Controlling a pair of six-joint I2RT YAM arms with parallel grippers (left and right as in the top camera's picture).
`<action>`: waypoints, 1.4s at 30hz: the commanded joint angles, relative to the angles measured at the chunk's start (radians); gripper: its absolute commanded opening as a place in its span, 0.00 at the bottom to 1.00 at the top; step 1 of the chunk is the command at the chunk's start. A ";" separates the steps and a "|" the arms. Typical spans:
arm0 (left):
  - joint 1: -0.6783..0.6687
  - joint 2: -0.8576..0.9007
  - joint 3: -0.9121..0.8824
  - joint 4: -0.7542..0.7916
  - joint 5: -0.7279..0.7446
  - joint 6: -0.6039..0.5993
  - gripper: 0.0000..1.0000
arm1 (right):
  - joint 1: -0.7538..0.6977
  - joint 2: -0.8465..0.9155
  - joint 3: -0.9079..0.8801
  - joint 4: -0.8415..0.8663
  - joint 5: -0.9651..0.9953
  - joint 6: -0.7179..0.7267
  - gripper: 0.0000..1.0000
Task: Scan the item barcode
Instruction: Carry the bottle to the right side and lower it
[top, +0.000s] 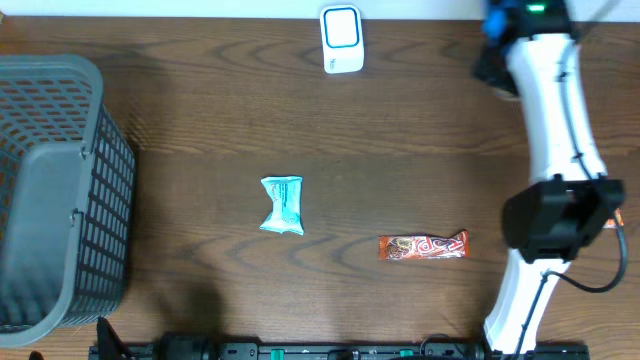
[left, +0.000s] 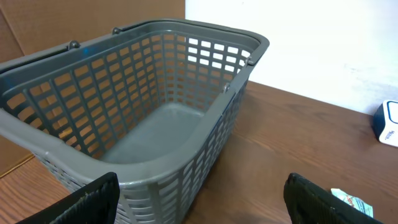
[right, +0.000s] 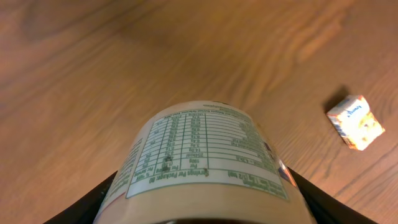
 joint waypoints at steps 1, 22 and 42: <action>0.004 0.002 0.002 0.003 0.001 -0.002 0.85 | -0.153 0.028 -0.002 0.024 -0.080 0.032 0.57; 0.004 0.002 0.002 -0.003 0.001 -0.002 0.84 | -0.566 0.380 -0.002 0.195 -0.338 0.008 0.56; 0.004 0.002 0.002 -0.003 0.001 -0.002 0.85 | -0.594 -0.111 0.027 0.105 -0.524 -0.021 0.99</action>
